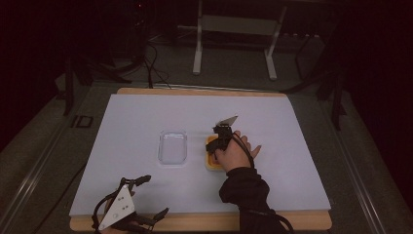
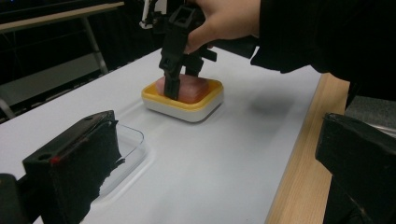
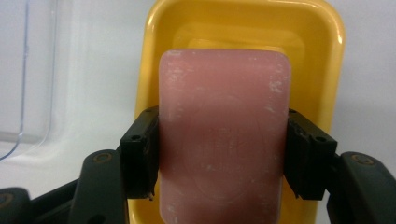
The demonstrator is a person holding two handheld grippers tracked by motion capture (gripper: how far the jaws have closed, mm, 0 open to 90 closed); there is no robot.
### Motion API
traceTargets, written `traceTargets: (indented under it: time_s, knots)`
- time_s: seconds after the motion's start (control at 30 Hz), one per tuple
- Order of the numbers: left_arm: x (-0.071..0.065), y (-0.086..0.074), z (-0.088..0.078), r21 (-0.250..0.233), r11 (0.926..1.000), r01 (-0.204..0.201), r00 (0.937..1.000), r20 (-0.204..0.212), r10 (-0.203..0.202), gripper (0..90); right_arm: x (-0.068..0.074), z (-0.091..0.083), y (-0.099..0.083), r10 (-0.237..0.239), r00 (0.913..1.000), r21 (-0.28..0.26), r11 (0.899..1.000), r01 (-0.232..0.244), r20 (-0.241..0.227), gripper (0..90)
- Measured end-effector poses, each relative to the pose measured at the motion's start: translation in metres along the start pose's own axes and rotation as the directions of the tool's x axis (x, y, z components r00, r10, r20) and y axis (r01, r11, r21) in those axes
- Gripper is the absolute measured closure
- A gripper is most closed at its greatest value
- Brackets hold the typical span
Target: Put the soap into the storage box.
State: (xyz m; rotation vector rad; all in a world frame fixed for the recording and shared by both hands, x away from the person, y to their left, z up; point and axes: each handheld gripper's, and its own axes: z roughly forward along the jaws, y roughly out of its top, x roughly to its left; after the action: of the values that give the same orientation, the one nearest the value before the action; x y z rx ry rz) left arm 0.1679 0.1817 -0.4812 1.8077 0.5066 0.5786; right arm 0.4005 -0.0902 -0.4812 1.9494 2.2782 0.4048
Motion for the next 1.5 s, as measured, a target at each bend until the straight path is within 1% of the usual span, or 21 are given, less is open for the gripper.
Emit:
traceTargets:
  time_s: [0.3, 0.5, 0.6, 0.63, 0.67, 0.73, 0.83, 0.87, 0.93, 0.97, 1.0, 1.03, 1.07, 1.1, 1.13, 1.23, 1.27, 1.3, 1.33, 1.4, 1.5]
  knots:
    - [0.000, 0.000, 0.000, 0.003, 1.0000, -0.002, 1.0000, 0.001, 0.002, 0.4, -0.001, 0.008, -0.001, 0.015, 0.9999, 0.011, 1.000, -0.015, -0.006, 37.7]
    - [0.000, -0.001, 0.001, 0.006, 1.0000, -0.003, 1.0000, 0.001, 0.003, 0.5, -0.002, -0.006, 0.002, -0.024, 0.9993, -0.025, 0.999, 0.023, -0.028, 33.0]
    - [0.000, -0.001, 0.001, 0.006, 1.0000, -0.003, 1.0000, 0.001, 0.003, 0.4, -0.005, -0.016, 0.003, -0.090, 0.9956, -0.052, 0.995, 0.088, -0.026, 31.2]
    - [0.000, -0.001, 0.001, 0.005, 1.0000, -0.003, 1.0000, 0.000, 0.003, 0.4, -0.006, -0.018, 0.004, -0.110, 0.9934, -0.040, 0.993, 0.109, -0.032, 30.4]
    - [0.000, -0.001, 0.001, 0.006, 1.0000, -0.003, 1.0000, 0.000, 0.003, 0.4, -0.007, -0.020, 0.004, -0.143, 0.9886, -0.040, 0.989, 0.142, -0.046, 28.7]
    - [0.000, -0.001, 0.001, 0.008, 1.0000, -0.001, 1.0000, 0.001, 0.001, 0.4, -0.010, -0.024, 0.004, -0.238, 0.9702, -0.061, 0.970, 0.235, -0.047, 26.9]
    - [0.000, -0.001, 0.001, 0.011, 0.9999, -0.002, 1.0000, 0.001, 0.002, 0.4, -0.016, -0.029, 0.002, -0.358, 0.9305, -0.086, 0.932, 0.352, -0.076, 22.9]
    - [0.000, -0.001, 0.001, 0.011, 0.9999, -0.002, 1.0000, 0.001, 0.002, 0.4, -0.016, -0.029, 0.002, -0.358, 0.9305, -0.086, 0.932, 0.352, -0.076, 22.9]
    - [0.000, -0.001, 0.001, 0.010, 0.9999, -0.002, 1.0000, 0.001, 0.002, 0.4, -0.024, -0.032, 0.000, -0.438, 0.8941, -0.097, 0.898, 0.429, -0.096, 19.8]
    - [0.000, -0.001, 0.001, 0.010, 0.9999, -0.001, 1.0000, 0.001, 0.001, 0.5, -0.026, -0.032, -0.001, -0.459, 0.8802, -0.110, 0.887, 0.448, -0.120, 19.3]
    - [0.000, -0.001, 0.002, 0.010, 0.9999, 0.000, 1.0000, 0.001, 0.000, 0.4, -0.029, -0.033, -0.002, -0.468, 0.8731, -0.118, 0.883, 0.455, -0.135, 19.2]
    - [0.000, -0.001, 0.002, 0.011, 0.9999, -0.001, 1.0000, 0.000, 0.001, 0.4, -0.032, -0.034, -0.003, -0.489, 0.8617, -0.126, 0.871, 0.474, -0.137, 19.2]
    - [0.000, -0.001, 0.002, 0.011, 0.9999, -0.001, 1.0000, 0.000, 0.001, 0.4, -0.032, -0.034, -0.003, -0.489, 0.8617, -0.126, 0.871, 0.474, -0.137, 19.2]
    - [0.000, -0.001, 0.002, 0.012, 0.9999, -0.002, 1.0000, 0.000, 0.002, 0.4, -0.039, -0.036, -0.005, -0.522, 0.8426, -0.158, 0.851, 0.502, -0.133, 17.6]
    - [0.000, -0.001, 0.002, 0.013, 0.9999, -0.002, 1.0000, 0.000, 0.002, 0.4, -0.043, -0.037, -0.007, -0.523, 0.8412, -0.163, 0.850, 0.501, -0.138, 16.3]
    - [0.000, -0.001, 0.002, 0.015, 0.9999, -0.003, 1.0000, 0.000, 0.003, 0.4, -0.052, -0.040, -0.011, -0.555, 0.8172, -0.182, 0.830, 0.528, -0.157, 14.2]
    - [0.000, -0.001, 0.002, 0.015, 0.9999, -0.003, 1.0000, 0.000, 0.003, 0.4, -0.052, -0.040, -0.011, -0.555, 0.8172, -0.182, 0.830, 0.528, -0.157, 14.2]
    - [0.000, -0.001, 0.002, 0.016, 0.9999, -0.003, 1.0000, -0.001, 0.003, 0.4, -0.058, -0.043, -0.015, -0.589, 0.7915, -0.196, 0.806, 0.559, -0.164, 14.0]
    - [0.000, -0.001, 0.002, 0.014, 0.9999, -0.002, 1.0000, -0.001, 0.002, 0.5, -0.061, -0.044, -0.017, -0.594, 0.7858, -0.202, 0.802, 0.562, -0.171, 14.0]
    - [0.000, -0.001, 0.002, 0.012, 0.9999, -0.001, 1.0000, -0.002, 0.001, 0.5, -0.068, -0.048, -0.022, -0.594, 0.7843, -0.208, 0.802, 0.560, -0.179, 13.9]
    - [0.000, -0.001, 0.002, 0.014, 0.9999, 0.001, 1.0000, -0.003, 0.000, 0.5, -0.079, -0.055, -0.029, -0.591, 0.7883, -0.230, 0.802, 0.551, -0.171, 13.5]
